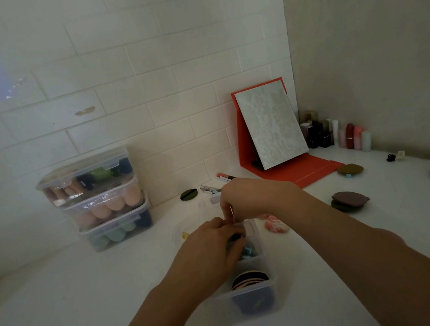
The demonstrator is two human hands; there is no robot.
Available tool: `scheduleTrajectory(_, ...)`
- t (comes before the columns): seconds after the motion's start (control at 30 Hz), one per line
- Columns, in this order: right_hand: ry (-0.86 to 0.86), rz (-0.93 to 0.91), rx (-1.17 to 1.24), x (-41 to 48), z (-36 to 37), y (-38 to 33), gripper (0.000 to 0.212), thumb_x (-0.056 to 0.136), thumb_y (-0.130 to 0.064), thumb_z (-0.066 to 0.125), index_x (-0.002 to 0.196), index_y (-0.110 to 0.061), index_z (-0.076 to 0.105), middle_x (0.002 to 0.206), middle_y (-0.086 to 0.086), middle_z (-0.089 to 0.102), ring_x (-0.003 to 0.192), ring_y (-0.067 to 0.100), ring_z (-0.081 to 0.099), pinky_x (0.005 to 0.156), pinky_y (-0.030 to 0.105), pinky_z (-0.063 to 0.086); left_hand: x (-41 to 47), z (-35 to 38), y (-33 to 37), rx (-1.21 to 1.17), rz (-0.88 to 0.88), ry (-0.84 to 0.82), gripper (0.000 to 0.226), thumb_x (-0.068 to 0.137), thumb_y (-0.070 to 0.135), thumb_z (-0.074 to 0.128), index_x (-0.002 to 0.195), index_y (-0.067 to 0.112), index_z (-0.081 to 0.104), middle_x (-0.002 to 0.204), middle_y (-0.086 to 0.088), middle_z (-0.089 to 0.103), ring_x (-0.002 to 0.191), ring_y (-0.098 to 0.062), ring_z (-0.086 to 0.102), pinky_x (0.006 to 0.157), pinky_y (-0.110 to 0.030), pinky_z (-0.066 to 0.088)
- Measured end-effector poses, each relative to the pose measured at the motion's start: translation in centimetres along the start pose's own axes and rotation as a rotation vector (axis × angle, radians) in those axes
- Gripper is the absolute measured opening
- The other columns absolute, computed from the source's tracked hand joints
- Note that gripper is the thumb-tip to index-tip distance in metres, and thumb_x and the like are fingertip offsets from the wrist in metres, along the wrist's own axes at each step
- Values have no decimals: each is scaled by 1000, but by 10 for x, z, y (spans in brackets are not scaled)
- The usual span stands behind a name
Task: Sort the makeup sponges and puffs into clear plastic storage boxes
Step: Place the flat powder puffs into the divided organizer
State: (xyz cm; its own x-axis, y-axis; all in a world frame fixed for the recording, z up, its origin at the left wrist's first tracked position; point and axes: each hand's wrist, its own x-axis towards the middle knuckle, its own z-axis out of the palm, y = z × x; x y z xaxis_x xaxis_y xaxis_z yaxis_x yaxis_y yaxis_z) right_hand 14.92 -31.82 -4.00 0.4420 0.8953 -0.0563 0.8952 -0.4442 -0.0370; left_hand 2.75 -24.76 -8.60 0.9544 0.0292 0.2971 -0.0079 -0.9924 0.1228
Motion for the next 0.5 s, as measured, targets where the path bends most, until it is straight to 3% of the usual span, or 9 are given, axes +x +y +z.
scheduleTrajectory(0.2, 10, 1, 6, 0, 0, 1, 25, 89, -9, 57, 111, -13, 69, 113, 5, 65, 105, 19, 60, 76, 22, 43, 0, -2, 1, 26, 39, 3, 35, 97, 38, 38, 120, 29, 62, 123, 9, 54, 103, -2, 50, 88, -11, 37)
scheduleTrajectory(0.5, 36, -2, 23, 1, 2, 4, 22, 90, -14, 59, 109, -12, 69, 115, 6, 64, 106, 19, 59, 76, 22, 43, 5, -4, 4, 62, -65, -15, 36, 93, 49, 40, 107, 31, 68, 97, 7, 69, 80, -3, 58, 79, -15, 43)
